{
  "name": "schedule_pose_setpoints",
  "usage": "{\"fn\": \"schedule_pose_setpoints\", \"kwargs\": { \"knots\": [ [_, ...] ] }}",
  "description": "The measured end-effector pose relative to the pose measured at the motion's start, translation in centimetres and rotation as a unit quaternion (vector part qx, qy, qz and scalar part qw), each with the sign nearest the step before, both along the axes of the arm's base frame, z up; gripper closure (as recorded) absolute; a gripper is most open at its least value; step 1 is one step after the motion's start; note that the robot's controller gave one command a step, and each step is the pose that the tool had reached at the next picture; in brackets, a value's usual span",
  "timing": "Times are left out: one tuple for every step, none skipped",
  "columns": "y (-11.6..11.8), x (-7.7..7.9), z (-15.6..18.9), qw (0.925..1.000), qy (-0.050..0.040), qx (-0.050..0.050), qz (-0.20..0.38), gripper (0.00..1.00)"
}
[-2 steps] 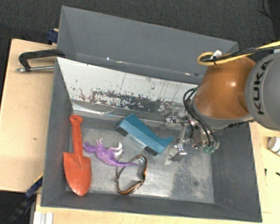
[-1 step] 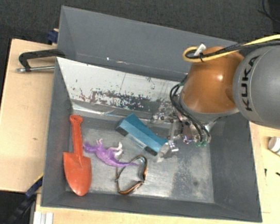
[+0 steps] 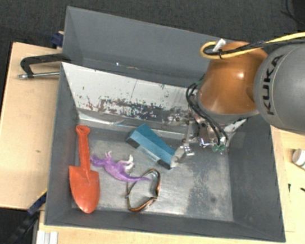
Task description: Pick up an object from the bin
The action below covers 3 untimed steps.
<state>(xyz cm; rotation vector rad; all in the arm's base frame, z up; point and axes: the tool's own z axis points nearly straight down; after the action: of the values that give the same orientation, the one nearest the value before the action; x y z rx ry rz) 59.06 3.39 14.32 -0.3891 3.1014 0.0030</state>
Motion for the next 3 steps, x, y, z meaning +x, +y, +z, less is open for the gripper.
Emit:
{"fn": "schedule_pose_setpoints", "kwargs": {
  "knots": [
    [0.21, -1.39, -5.70, 0.9998, 0.0042, -0.001, -0.020, 0.00],
    [0.14, -1.26, -5.88, 0.9997, -0.0001, -0.001, -0.026, 1.00],
    [0.13, -1.26, -5.88, 0.9997, -0.0001, -0.001, -0.026, 1.00]
  ]
}}
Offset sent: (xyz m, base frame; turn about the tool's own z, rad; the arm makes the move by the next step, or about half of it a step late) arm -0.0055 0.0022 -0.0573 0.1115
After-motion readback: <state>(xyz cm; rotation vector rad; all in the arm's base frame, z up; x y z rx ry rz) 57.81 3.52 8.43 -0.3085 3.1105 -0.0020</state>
